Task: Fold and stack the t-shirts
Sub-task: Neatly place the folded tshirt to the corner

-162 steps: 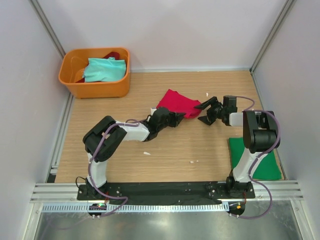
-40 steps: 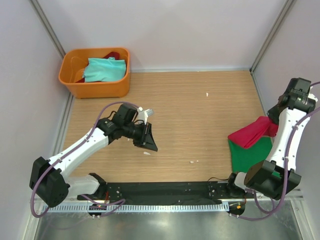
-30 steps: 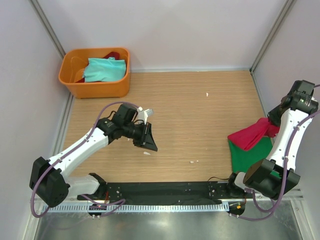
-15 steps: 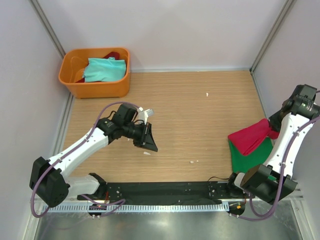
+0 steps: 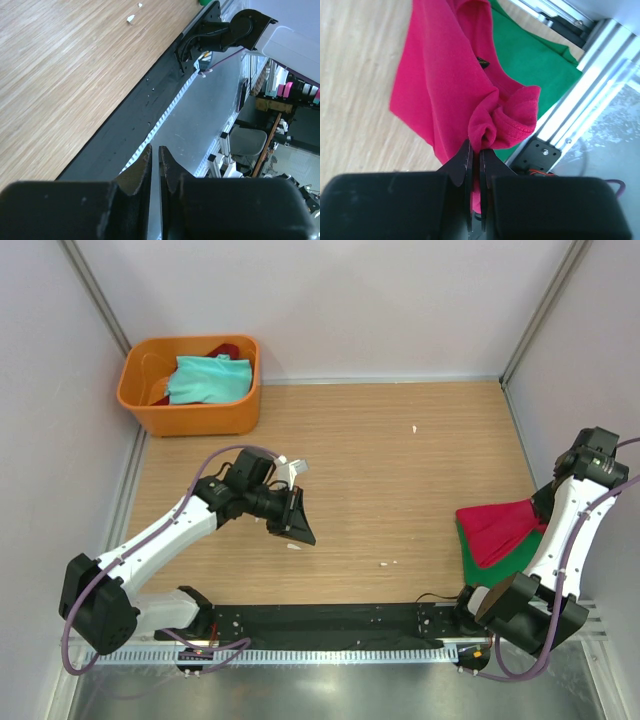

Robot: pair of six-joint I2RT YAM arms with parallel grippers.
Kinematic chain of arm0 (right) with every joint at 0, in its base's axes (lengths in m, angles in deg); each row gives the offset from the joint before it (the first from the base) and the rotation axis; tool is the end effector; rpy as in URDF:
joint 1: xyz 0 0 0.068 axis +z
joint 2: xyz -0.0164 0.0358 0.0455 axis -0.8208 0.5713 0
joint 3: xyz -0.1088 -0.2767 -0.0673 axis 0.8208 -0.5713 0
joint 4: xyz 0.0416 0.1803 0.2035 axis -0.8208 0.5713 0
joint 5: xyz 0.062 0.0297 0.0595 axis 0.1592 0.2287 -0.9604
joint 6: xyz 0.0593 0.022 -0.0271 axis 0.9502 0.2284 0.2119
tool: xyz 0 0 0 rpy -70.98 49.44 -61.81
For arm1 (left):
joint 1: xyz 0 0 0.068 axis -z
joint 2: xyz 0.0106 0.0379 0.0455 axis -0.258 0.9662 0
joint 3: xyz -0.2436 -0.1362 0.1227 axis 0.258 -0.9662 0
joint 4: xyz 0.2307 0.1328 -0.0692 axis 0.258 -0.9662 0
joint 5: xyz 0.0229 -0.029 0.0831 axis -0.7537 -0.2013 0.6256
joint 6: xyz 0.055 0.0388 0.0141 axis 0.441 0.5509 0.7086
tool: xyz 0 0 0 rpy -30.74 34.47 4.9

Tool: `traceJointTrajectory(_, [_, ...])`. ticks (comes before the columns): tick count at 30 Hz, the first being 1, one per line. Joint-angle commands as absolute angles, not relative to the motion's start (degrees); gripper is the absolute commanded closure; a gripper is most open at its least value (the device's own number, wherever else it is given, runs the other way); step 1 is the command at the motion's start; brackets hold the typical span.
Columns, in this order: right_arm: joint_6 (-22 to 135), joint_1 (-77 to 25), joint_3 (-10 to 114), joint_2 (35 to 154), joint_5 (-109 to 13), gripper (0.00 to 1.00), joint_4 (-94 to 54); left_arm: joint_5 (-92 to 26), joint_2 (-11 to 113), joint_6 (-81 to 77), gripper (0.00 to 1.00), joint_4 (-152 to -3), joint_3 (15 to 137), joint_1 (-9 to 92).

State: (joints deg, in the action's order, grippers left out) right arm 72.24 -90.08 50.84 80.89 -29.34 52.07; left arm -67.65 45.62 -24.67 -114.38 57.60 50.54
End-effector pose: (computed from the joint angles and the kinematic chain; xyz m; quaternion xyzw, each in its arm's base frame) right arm 0.1667 -0.1294 0.3612 0.4860 0.8436 -0.1168 0.1960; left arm 0.1866 -0.1801 0.2891 0.1355 0.8756 -0.4599 0.0583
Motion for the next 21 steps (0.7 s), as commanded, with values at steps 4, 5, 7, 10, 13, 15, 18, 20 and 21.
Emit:
traceJointTrajectory(4, [71.6,-90.5,46.2,78.2,-21.6,0.98,51.1,-70.1,44.3,-24.1,0.91,-113.5,57.4,50.2])
traceJointTrajectory(5, [72.5,-90.7,45.6,78.0,-21.0,0.98,50.9,-70.2,44.4,-24.1,0.91,-113.4,57.3,50.3])
traceJointTrajectory(7, [73.1,-91.4,45.4,78.1,-19.6,0.98,51.3,-70.3,44.3,-24.1,0.91,-113.5,57.1,50.2])
traceJointTrajectory(10, [74.3,-92.2,44.5,78.5,-19.1,0.98,51.7,-70.5,44.2,-24.1,0.91,-113.4,56.9,50.3])
traceJointTrajectory(13, [75.8,-93.6,42.4,78.2,-17.7,0.98,52.1,-70.5,44.3,-24.0,0.91,-113.4,56.9,50.2])
traceJointTrajectory(15, [76.7,-93.9,41.2,77.8,-16.9,0.97,52.0,-70.7,44.2,-24.0,0.91,-113.4,56.9,50.2])
traceJointTrajectory(18, [77.4,-94.4,41.4,78.0,-15.2,0.96,52.7,-70.9,44.2,-24.0,0.92,-113.2,56.7,50.3])
traceJointTrajectory(20, [78.2,-94.4,41.0,78.1,-14.5,0.95,52.9,-71.0,44.3,-24.2,0.92,-112.8,56.3,50.2])
traceJointTrajectory(21, [78.5,-94.5,40.8,78.0,-14.1,0.95,53.0,-71.2,44.3,-24.2,0.92,-112.7,56.2,50.3])
